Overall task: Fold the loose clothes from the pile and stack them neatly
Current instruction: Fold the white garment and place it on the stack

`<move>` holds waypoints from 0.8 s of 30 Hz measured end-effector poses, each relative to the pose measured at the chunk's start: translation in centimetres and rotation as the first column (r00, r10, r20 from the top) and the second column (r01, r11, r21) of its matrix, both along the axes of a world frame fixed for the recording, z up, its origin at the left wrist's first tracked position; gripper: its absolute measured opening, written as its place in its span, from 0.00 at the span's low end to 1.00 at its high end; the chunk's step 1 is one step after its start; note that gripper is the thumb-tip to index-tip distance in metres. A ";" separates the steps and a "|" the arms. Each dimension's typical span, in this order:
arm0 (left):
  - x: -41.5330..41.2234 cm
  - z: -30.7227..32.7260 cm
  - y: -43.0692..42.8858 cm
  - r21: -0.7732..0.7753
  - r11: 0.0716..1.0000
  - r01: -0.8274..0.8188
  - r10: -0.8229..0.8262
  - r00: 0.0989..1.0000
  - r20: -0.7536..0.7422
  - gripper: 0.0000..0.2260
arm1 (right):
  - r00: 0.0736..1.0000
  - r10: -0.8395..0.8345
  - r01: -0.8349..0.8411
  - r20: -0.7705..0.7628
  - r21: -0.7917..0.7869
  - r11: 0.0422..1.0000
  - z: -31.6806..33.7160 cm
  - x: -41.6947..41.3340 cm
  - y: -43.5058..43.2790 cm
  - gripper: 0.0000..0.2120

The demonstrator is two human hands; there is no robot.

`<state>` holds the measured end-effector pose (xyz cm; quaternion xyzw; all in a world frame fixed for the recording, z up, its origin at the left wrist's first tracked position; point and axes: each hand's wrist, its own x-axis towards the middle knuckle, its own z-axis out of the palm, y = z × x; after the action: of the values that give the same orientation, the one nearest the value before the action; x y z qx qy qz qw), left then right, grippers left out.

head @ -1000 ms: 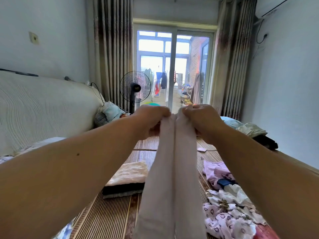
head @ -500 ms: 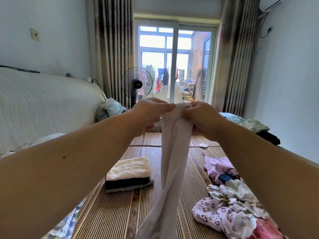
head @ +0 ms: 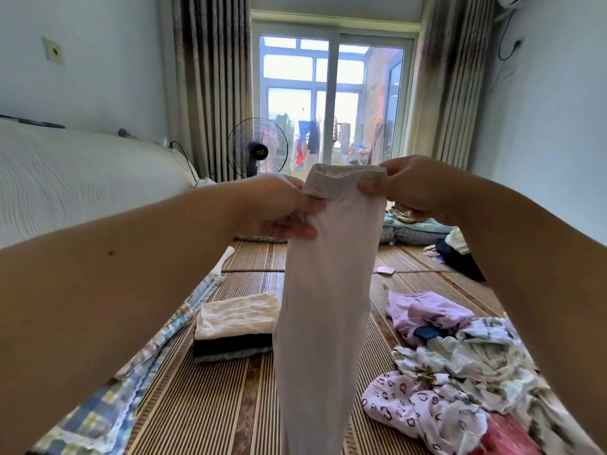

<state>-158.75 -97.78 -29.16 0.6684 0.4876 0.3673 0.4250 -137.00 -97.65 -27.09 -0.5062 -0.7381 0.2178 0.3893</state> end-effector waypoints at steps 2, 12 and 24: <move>0.6 -0.6 1.6 0.028 0.998 -0.048 0.049 0.997 -0.055 0.06 | 0.999 -0.037 0.037 -0.004 -0.080 0.996 -0.5 -0.3 1.1 0.07; 2.6 -4.3 12.5 0.271 0.952 -0.141 0.165 0.984 -0.068 0.03 | 0.975 -0.048 0.063 -0.217 0.066 0.996 -5.6 -2.6 10.1 0.13; 2.1 -4.8 11.8 0.425 0.905 -0.016 0.054 0.996 -0.077 0.21 | 0.966 0.024 0.022 -0.259 0.172 0.985 -7.9 -0.5 10.0 0.08</move>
<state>-156.64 -85.98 -33.97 0.7511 0.4261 0.4427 0.2414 -137.45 -87.68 -35.02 -0.4372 -0.6971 0.2175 0.5250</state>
